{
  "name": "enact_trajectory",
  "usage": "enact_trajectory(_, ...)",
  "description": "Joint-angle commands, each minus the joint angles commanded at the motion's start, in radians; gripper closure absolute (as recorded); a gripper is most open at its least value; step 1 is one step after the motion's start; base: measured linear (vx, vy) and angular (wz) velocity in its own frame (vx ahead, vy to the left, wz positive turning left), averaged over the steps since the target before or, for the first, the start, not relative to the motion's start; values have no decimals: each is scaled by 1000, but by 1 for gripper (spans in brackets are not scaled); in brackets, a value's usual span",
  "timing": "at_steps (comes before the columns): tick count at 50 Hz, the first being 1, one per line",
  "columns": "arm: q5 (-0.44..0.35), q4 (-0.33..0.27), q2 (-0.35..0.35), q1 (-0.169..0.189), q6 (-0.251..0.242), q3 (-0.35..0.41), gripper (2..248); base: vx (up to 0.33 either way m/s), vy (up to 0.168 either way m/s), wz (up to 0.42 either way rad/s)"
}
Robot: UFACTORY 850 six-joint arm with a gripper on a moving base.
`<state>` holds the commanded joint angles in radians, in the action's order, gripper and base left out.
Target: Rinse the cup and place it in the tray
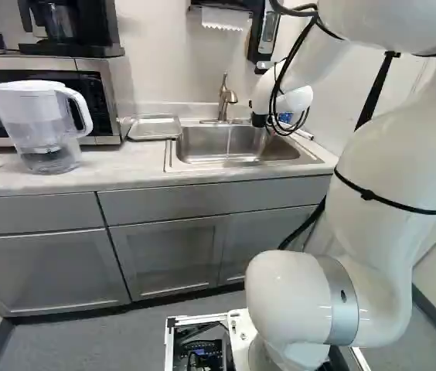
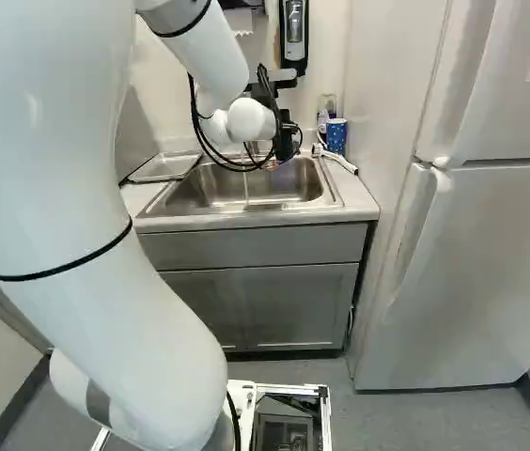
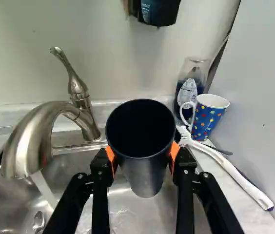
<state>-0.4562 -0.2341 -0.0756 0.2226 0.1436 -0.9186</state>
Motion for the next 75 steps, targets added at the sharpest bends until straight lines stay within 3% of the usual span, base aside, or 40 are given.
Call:
enact_trajectory(49, 0, 0, -23, -26, 0, 71, 128, 0, 0, 0)
enact_trajectory(75, 0, 0, 30, -60, 0, 127, 128, 0, 0, 0)
